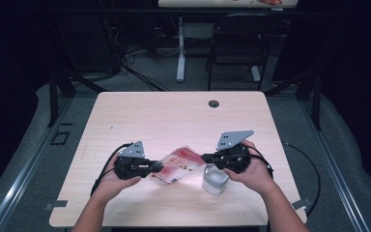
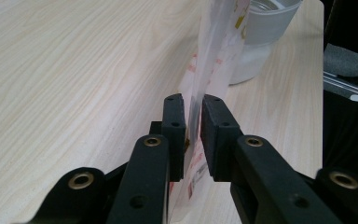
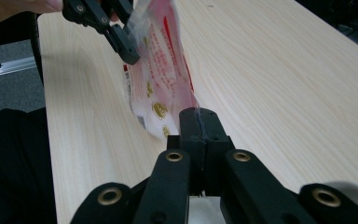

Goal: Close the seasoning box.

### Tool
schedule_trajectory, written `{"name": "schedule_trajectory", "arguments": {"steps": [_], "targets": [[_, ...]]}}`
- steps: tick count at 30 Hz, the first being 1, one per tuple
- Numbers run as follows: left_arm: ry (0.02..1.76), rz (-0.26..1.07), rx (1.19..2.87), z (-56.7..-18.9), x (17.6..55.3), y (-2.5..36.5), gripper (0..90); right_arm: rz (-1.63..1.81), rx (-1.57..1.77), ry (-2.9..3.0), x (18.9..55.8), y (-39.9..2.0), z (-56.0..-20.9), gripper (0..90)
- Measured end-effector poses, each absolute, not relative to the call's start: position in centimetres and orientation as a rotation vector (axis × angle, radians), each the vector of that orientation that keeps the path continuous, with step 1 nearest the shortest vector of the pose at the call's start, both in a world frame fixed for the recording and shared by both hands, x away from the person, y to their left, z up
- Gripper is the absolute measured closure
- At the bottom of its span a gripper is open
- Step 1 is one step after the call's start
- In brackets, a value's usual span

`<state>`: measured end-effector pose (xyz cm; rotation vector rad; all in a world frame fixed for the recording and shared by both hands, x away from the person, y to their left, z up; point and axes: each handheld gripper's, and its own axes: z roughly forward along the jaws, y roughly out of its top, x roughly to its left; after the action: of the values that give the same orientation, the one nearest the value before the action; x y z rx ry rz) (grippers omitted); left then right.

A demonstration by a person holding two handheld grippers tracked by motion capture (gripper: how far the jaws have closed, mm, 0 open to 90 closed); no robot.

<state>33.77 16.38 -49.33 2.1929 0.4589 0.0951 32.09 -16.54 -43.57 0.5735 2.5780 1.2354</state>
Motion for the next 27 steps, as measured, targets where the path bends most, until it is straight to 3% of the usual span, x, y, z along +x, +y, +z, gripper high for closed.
{"name": "schedule_trajectory", "arguments": {"steps": [9,17,23,27], "targets": [[0.477,0.109,2.175,-48.7,33.9,16.5,66.5,1.211,0.504,2.601,31.8,-15.4,-42.5,90.0],[0.465,0.15,2.176,-47.3,34.1,15.8,60.2,1.192,0.468,2.614,31.6,-14.8,-42.1,90.0],[0.456,0.178,2.162,-46.6,34.1,15.6,59.8,1.188,0.459,2.617,31.6,-14.4,-41.9,90.0],[0.442,0.171,2.177,-46.7,33.9,15.9,72.8,1.175,0.457,2.618,31.7,-14.0,-41.7,90.0]]}}
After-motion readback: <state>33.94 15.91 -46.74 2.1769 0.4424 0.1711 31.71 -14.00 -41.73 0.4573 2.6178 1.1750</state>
